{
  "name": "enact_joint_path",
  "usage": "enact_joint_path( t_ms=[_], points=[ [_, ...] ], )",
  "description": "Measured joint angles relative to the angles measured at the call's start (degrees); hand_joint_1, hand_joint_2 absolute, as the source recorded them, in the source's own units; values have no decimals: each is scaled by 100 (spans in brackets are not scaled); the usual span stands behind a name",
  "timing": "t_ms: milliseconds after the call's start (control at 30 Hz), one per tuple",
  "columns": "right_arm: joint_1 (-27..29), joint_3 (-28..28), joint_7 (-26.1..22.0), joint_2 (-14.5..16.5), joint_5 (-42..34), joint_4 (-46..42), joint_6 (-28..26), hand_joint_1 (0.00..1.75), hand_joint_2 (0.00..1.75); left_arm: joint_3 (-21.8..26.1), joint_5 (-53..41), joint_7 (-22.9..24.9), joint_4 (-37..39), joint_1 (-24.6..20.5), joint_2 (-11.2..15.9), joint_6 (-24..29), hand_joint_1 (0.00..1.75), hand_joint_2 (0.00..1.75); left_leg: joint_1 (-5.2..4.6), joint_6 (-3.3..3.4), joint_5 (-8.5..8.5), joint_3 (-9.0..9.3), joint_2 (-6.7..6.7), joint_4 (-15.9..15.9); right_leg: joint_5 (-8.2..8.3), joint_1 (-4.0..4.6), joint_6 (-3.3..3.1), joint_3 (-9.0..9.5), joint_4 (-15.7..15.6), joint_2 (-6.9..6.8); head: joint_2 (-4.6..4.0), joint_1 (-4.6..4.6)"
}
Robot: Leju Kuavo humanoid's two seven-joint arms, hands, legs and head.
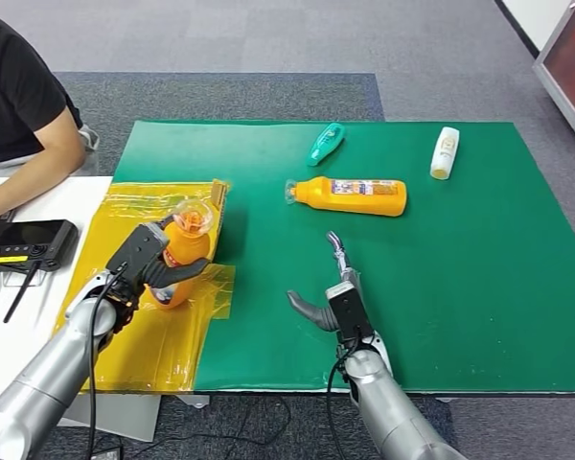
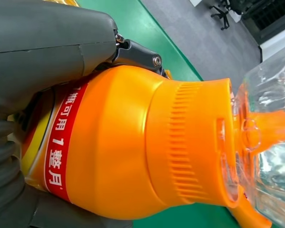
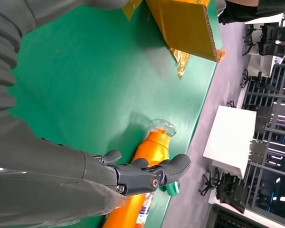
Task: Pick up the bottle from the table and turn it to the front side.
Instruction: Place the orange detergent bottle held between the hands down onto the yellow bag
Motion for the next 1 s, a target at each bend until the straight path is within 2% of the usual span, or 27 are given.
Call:
enact_joint_path(
  t_ms=[467, 767, 1000],
  points=[
    [-40, 0, 55, 66, -30, 72, -14, 0, 175, 120, 162, -134, 680, -265, -222, 108, 175, 175, 0, 2, 0, 50, -23, -2, -19, 0, -13, 58, -1, -17, 1, 0],
    [-107, 6, 74, 132, -139, 127, -54, 0, 175, 196, 254, -506, 1509, -543, -477, 93, 175, 175, 0, 8, -7, 90, -48, -7, -43, -2, -14, 109, -2, -38, 0, 0],
    [-146, 18, 74, 150, -204, 139, -77, 0, 175, 244, 328, -650, 1667, -541, -588, 54, 175, 175, -2, 10, -22, 143, -76, -9, -77, -5, 0, 170, -3, -64, 0, 0]
  ],
)
